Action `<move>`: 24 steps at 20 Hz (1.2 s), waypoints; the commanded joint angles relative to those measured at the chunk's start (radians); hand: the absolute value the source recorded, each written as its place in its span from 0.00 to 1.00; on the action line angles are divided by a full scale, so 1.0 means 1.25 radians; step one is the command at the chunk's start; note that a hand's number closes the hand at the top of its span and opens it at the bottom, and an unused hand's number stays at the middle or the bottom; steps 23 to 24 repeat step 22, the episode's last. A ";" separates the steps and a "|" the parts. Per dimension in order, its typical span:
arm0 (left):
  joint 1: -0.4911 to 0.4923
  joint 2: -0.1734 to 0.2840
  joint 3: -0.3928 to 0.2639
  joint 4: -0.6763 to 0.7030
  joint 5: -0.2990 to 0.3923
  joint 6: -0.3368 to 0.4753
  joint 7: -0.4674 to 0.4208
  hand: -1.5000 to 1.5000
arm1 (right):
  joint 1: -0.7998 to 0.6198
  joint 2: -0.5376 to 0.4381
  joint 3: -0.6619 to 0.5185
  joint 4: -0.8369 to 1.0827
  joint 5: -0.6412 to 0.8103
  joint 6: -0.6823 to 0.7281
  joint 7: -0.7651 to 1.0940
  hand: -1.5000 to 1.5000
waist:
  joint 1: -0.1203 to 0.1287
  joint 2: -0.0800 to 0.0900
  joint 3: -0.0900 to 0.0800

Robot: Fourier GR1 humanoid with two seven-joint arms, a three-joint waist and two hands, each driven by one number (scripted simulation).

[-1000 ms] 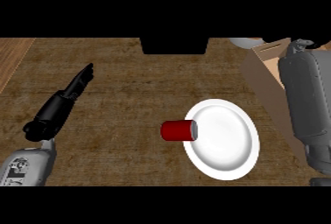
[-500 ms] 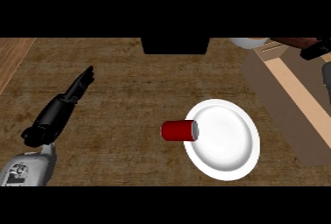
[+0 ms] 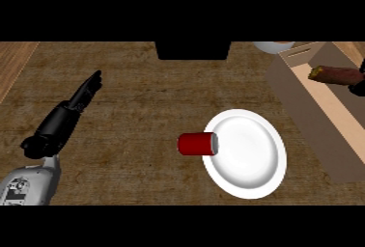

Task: Pick the sweet potato from the plate and place it in the cardboard box

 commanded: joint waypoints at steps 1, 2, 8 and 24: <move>-0.018 0.012 0.018 0.048 0.002 -0.013 -0.037 0.50 | 0.015 0.000 0.005 0.034 -0.033 0.056 -0.075 0.00 | 0.000 0.001 0.000; -0.010 0.019 0.022 0.024 0.017 -0.028 -0.018 0.50 | -0.011 -0.052 -0.017 0.098 -0.042 0.048 -0.137 0.00 | 0.011 0.005 0.000; 0.004 0.006 0.006 -0.013 0.007 -0.019 0.000 0.50 | -0.009 -0.010 -0.108 -0.021 -0.159 -0.071 -0.255 0.00 | -0.003 -0.006 0.001; -0.005 -0.022 -0.001 0.047 -0.020 0.007 -0.060 0.50 | 0.036 -0.043 -0.494 0.059 -0.524 -0.228 -0.371 0.00 | 0.001 0.004 0.001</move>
